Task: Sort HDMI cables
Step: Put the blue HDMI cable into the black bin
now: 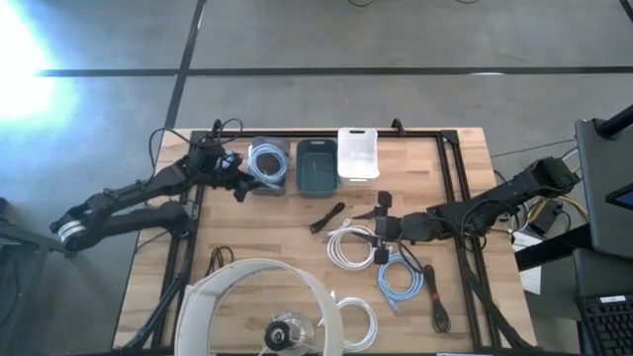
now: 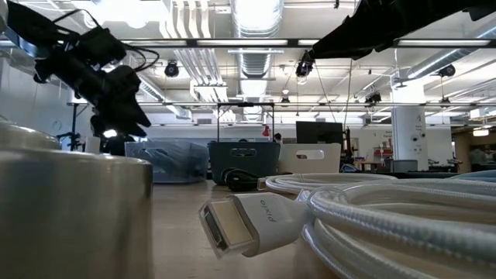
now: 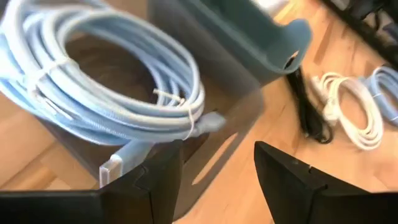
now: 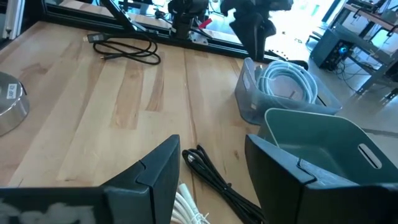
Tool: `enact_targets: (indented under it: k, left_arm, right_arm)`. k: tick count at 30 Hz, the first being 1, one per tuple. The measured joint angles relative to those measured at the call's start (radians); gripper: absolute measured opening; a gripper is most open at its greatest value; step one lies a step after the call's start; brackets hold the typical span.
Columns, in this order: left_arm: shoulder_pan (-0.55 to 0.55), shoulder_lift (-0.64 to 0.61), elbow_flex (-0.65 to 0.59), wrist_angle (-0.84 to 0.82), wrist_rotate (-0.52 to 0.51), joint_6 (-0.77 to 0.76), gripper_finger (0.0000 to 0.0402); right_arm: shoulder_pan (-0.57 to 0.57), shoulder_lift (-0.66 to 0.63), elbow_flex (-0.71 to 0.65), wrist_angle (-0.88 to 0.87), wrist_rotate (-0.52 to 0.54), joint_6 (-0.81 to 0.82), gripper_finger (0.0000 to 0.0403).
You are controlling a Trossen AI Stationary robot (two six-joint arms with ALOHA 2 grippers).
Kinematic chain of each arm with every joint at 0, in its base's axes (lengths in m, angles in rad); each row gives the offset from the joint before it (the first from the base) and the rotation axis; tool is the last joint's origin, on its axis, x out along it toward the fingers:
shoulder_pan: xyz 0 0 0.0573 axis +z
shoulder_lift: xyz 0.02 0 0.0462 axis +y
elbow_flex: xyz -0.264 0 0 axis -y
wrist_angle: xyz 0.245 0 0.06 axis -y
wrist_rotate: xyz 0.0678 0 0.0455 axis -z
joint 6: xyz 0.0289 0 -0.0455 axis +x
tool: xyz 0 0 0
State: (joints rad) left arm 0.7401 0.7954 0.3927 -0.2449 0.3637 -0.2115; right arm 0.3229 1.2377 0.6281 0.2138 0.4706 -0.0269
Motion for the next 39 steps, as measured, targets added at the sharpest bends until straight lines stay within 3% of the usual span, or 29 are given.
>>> enact_targets:
  k: [9, 15, 21, 23, 31, 39]
  left_arm:
    - [-0.020, -0.199, 0.008, 0.060, 0.052, -0.007, 0.0202]
    - [-0.112, -0.272, -0.012, 0.338, 0.181, -0.055, 0.0202]
    - [-0.304, -0.265, -0.064, 0.630, 0.181, -0.076, 0.0190]
    - [-0.381, -0.250, -0.071, 0.656, 0.134, -0.071, 0.0184]
    - [-0.682, -0.131, -0.066, 0.656, -0.246, 0.049, 0.0164]
    - [-0.828, 0.049, -0.051, 0.783, -0.368, 0.065, 0.0161]
  right_arm:
    - [0.000, 0.000, 0.000, 0.000, 0.000, 0.000, 0.0178]
    - [0.000, 0.000, 0.000, 0.000, 0.000, 0.000, 0.0178]
    - [0.000, 0.000, 0.000, 0.000, 0.000, -0.002, 0.0178]
    - [0.000, 0.000, 0.000, 0.000, 0.000, 0.000, 0.0178]
    - [0.000, 0.000, 0.000, 0.000, 0.000, 0.000, 0.0178]
    - [0.000, 0.000, 0.000, 0.000, 0.000, 0.001, 0.0178]
